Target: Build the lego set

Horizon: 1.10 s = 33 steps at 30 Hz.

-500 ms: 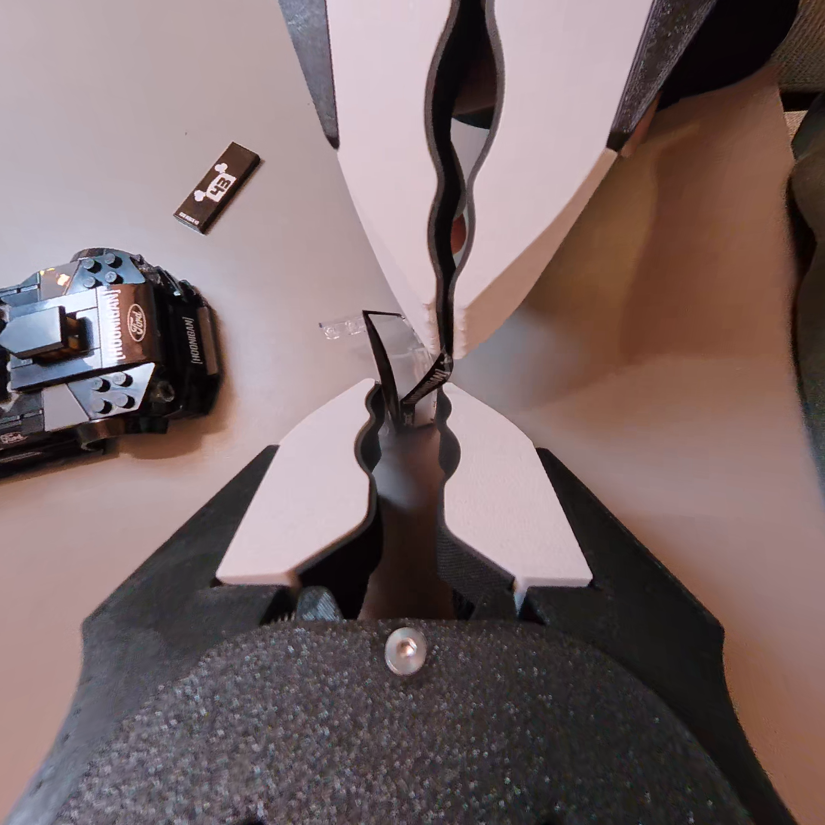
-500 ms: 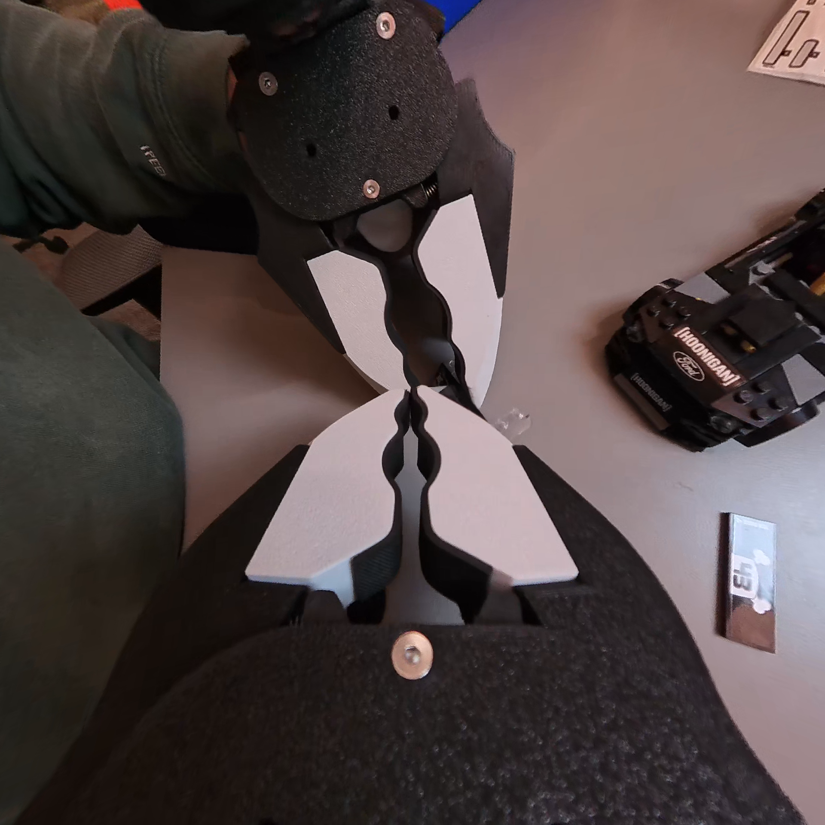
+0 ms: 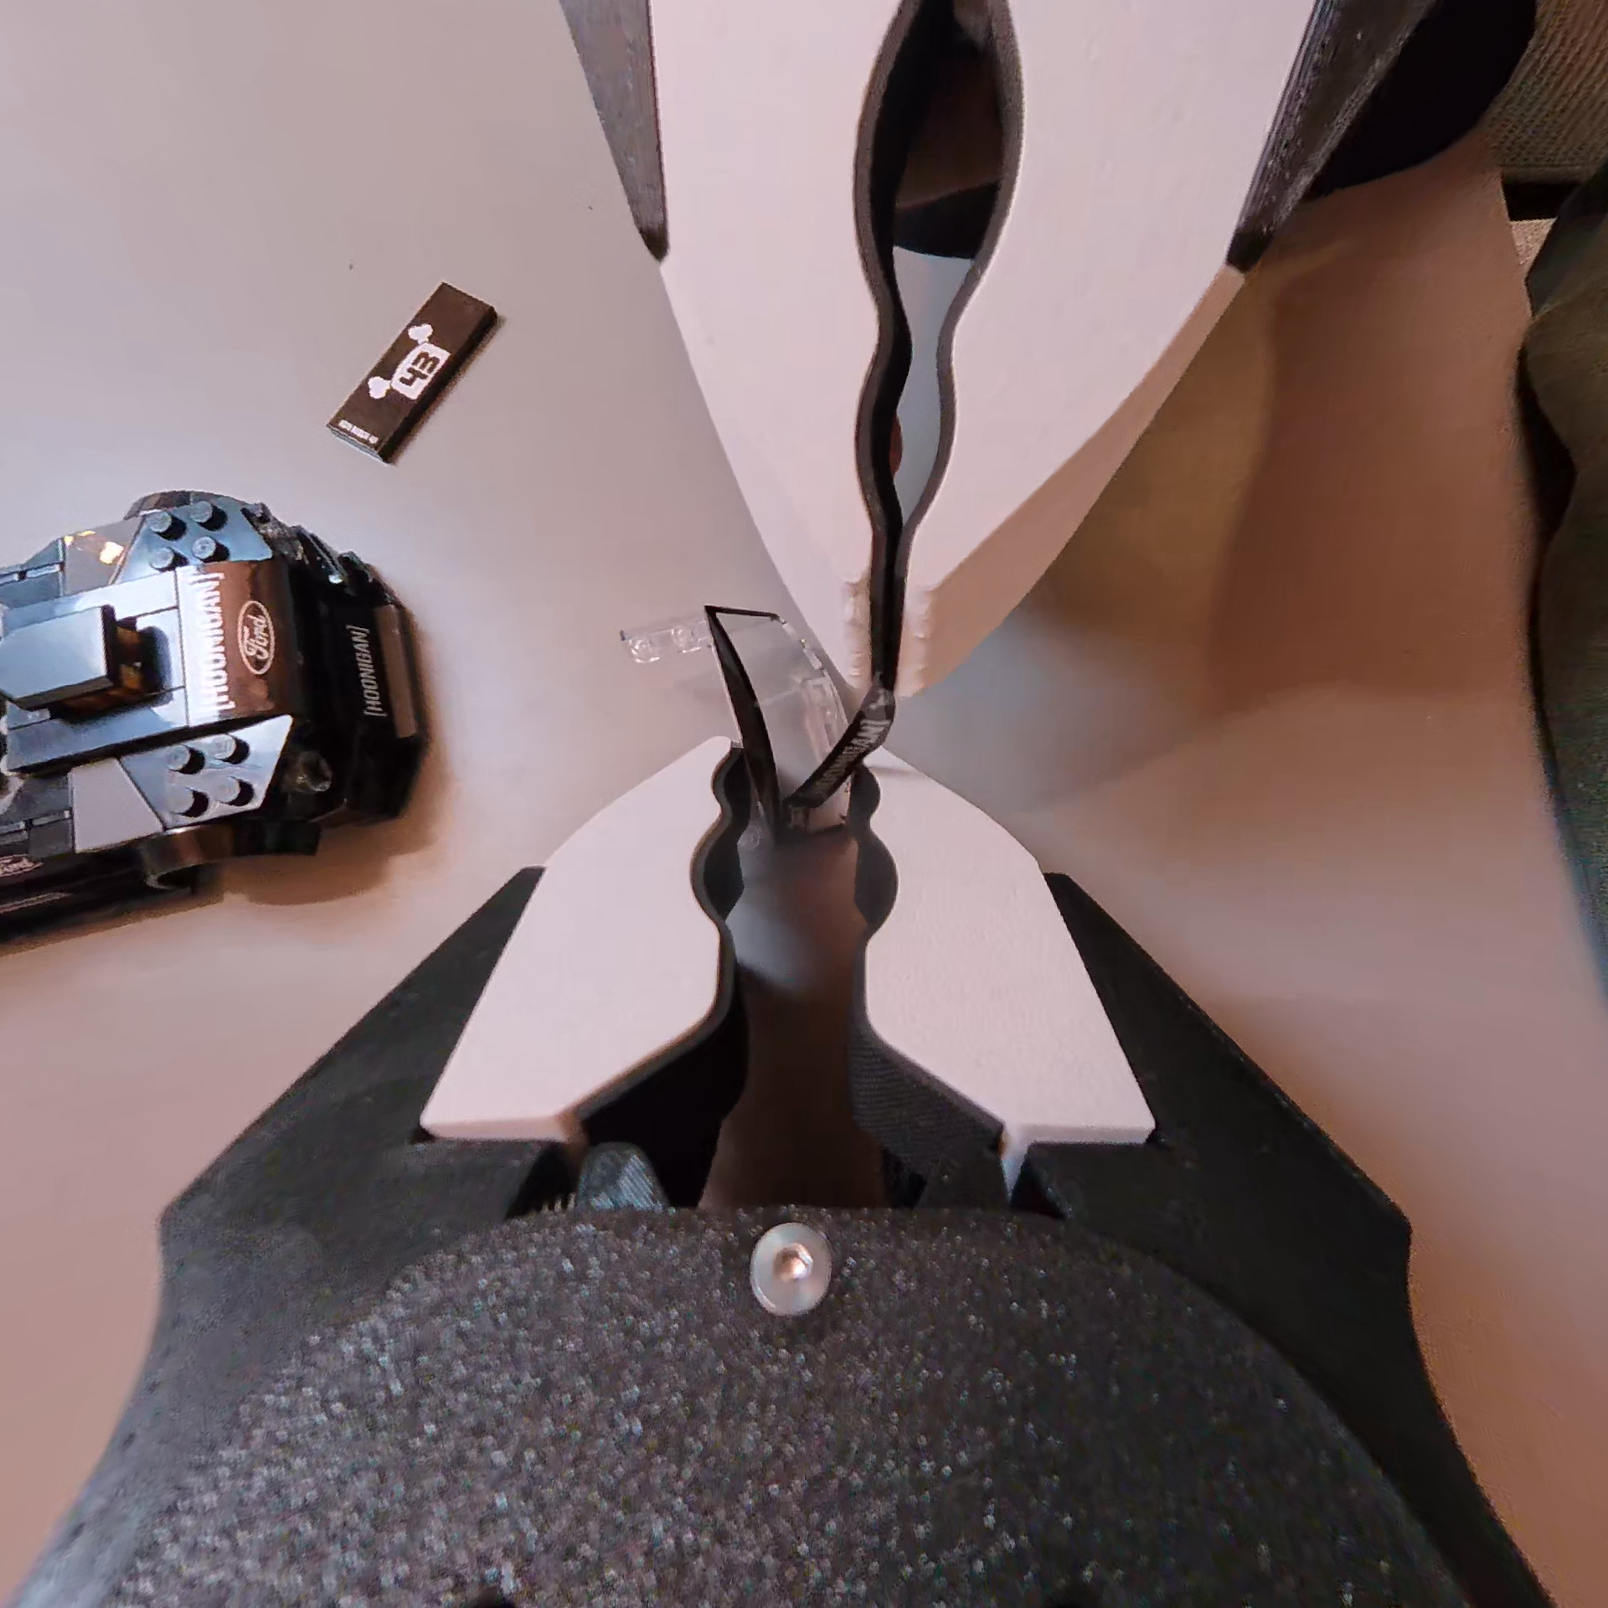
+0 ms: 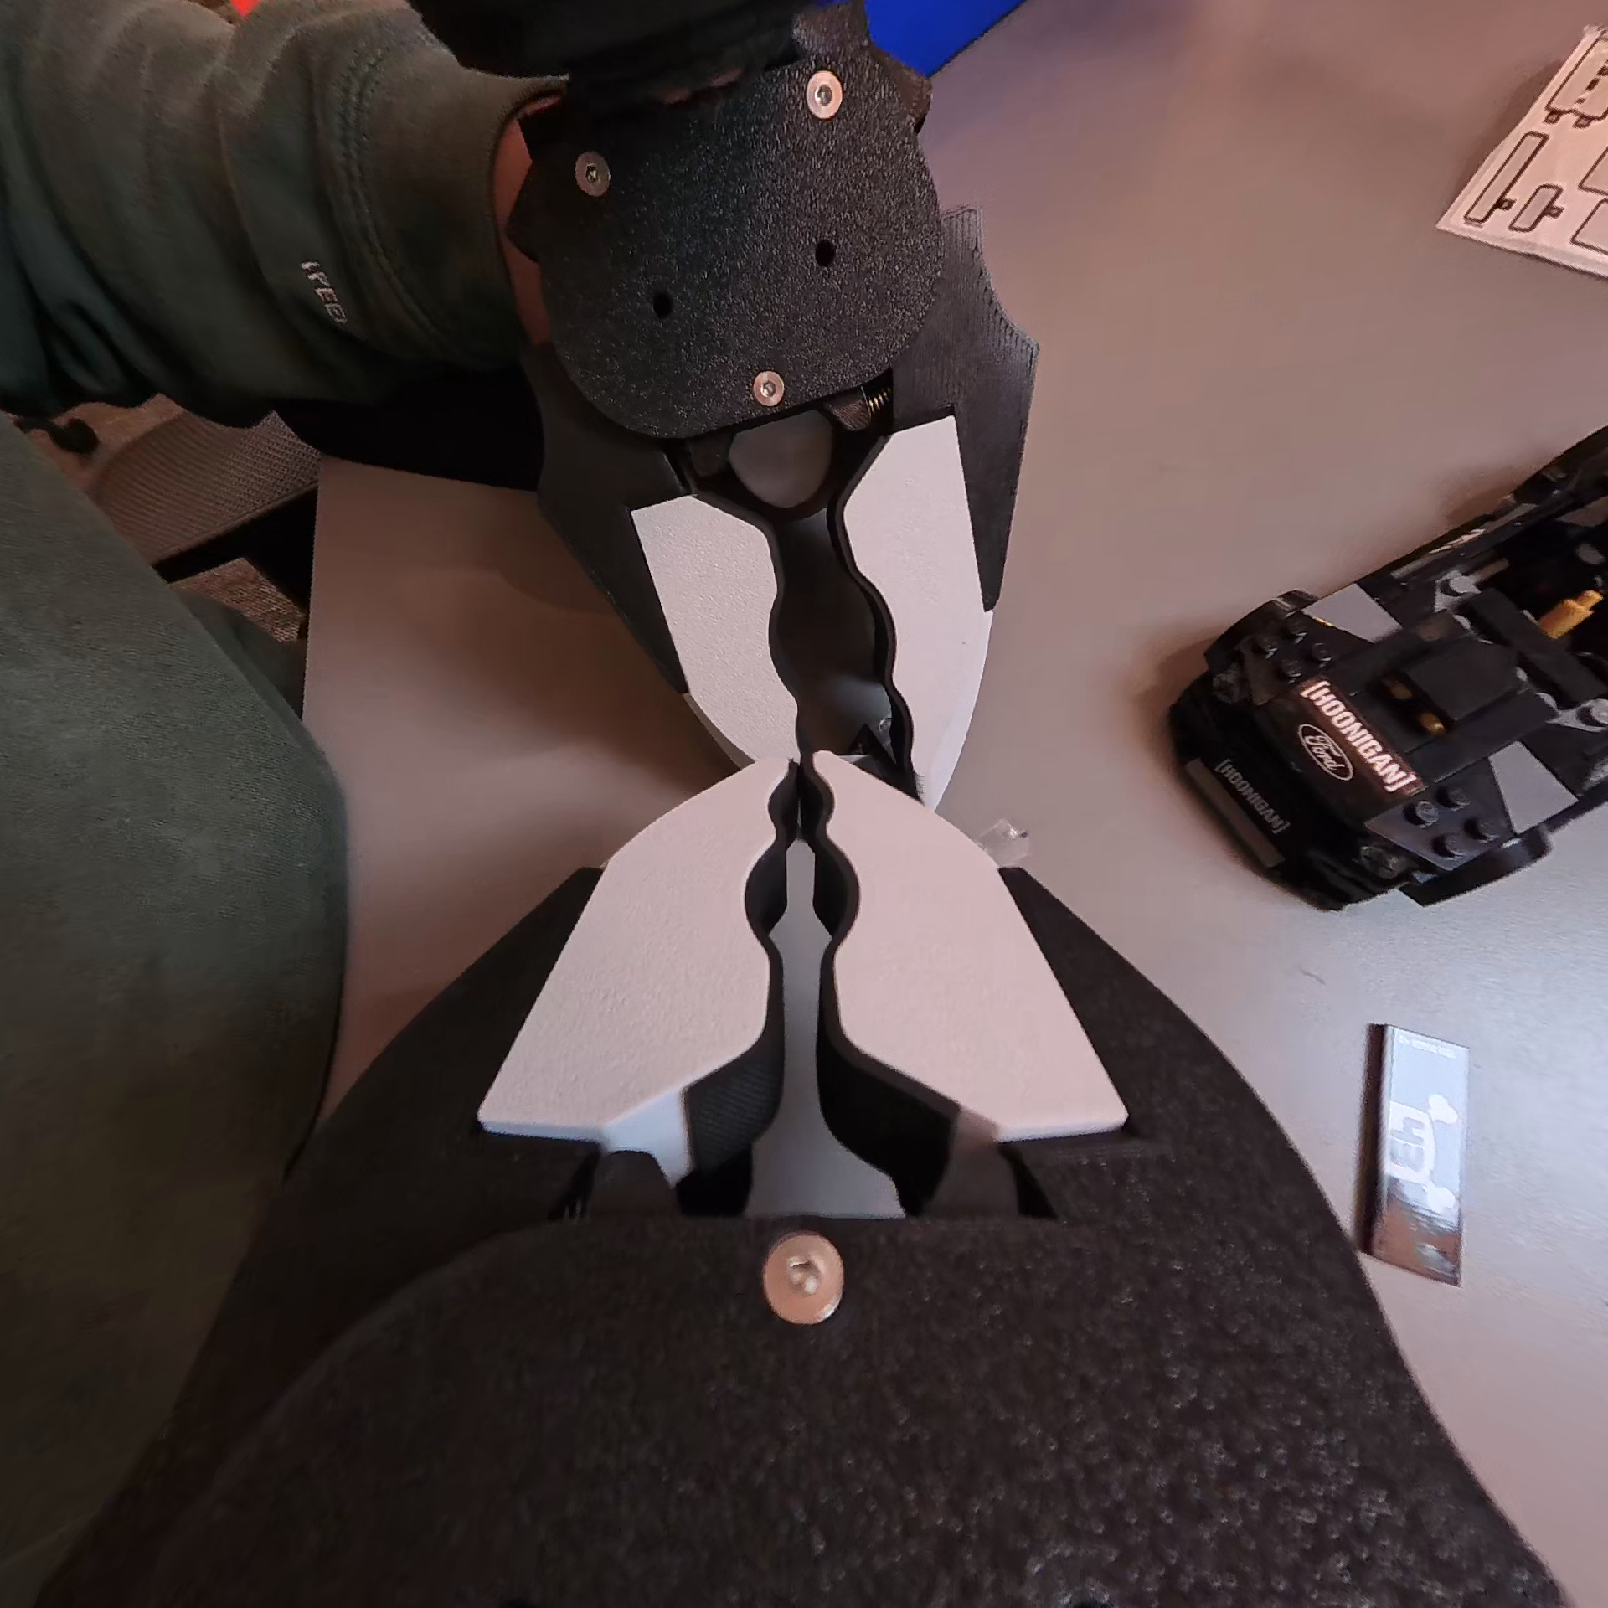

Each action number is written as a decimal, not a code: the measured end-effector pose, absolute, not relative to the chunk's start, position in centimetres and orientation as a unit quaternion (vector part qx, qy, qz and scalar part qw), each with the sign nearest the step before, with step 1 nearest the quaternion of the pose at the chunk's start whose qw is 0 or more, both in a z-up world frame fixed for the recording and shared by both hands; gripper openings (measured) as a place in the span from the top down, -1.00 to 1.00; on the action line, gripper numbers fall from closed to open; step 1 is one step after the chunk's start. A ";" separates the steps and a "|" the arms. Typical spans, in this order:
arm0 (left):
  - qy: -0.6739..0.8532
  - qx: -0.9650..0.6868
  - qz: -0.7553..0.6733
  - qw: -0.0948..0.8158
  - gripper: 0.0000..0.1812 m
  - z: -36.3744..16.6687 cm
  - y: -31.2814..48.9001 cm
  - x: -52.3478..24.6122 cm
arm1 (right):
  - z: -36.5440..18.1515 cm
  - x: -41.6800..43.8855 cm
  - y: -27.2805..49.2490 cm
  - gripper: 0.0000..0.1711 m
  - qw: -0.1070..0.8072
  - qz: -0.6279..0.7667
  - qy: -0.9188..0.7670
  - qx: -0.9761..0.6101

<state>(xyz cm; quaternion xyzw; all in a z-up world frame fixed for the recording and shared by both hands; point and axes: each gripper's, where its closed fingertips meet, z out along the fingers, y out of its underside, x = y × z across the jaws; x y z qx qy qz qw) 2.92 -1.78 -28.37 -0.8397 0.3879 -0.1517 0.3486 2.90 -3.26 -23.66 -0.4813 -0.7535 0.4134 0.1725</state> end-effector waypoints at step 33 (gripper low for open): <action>0.387 -0.840 -0.161 0.344 0.75 -28.4 -1.9 2.6 | -22.7 3.7 -1.4 1.00 0.163 0.453 -0.741 -0.469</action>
